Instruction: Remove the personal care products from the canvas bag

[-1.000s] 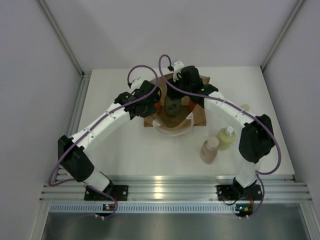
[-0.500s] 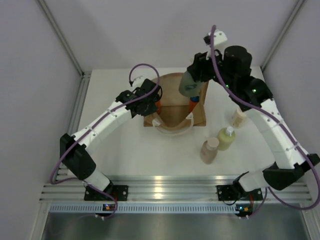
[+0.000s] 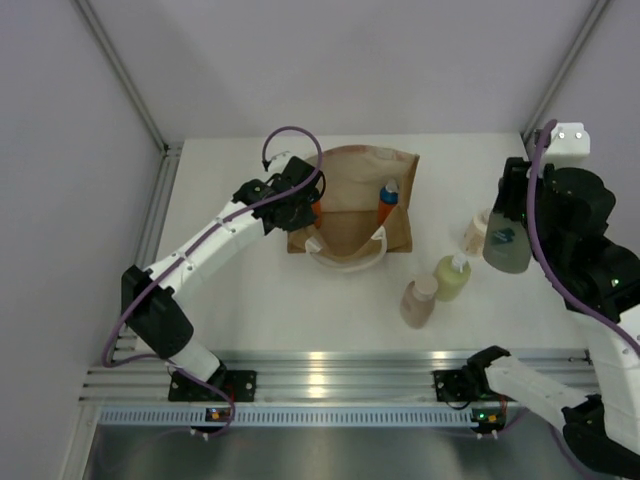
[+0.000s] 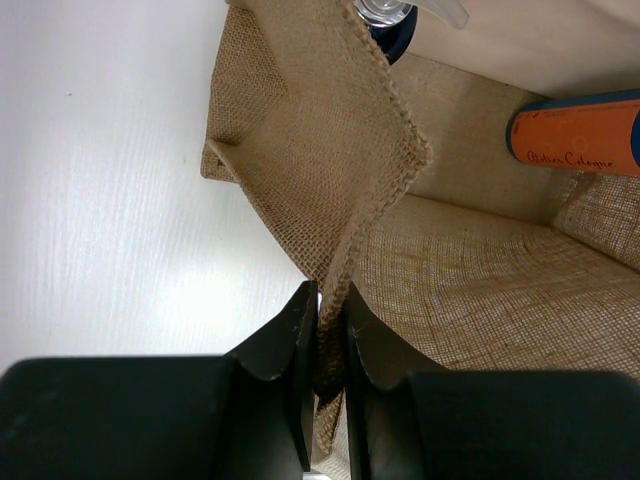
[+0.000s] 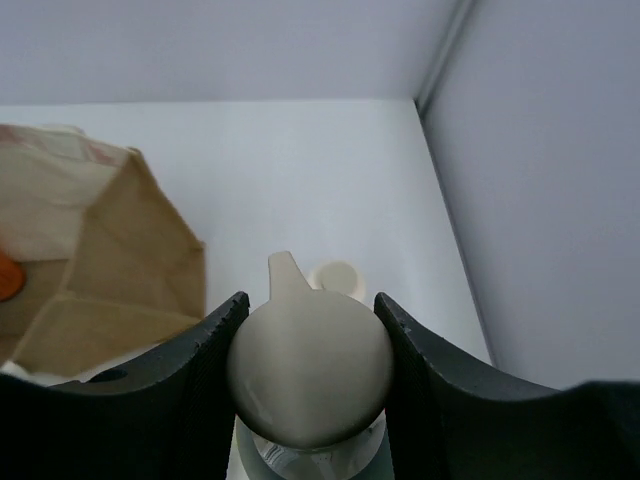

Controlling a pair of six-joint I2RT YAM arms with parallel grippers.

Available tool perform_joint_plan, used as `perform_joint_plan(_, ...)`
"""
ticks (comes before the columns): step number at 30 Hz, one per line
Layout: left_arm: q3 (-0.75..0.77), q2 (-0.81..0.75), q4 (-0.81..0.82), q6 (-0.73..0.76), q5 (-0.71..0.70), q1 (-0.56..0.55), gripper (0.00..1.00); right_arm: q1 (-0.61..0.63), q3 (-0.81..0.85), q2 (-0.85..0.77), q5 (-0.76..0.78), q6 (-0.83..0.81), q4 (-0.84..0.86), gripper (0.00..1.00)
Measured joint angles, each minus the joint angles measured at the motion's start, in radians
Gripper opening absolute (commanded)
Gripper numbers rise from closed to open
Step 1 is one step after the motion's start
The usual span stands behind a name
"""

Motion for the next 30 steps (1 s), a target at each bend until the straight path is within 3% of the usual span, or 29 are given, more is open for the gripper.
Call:
perform_joint_plan(12, 0.0, 0.0, 0.002, 0.019, 0.023, 0.005, 0.0, -0.291, -0.504, -0.044, 0.052, 0.19, 0.001, 0.0)
perform_joint_plan(21, 0.0, 0.0, 0.002, 0.023, 0.029, 0.005, 0.0, -0.35, -0.787, -0.068, -0.026, 0.298, 0.128, 0.0)
perform_joint_plan(26, 0.0, 0.0, 0.002, 0.026, 0.031, 0.006, 0.0, -0.385, -0.831, -0.074, -0.054, 0.323, 0.21, 0.0)
perform_joint_plan(30, 0.0, -0.001, 0.003, 0.033, 0.03, 0.006, 0.0, -0.397, -0.856, -0.085, -0.058, 0.324, 0.257, 0.25)
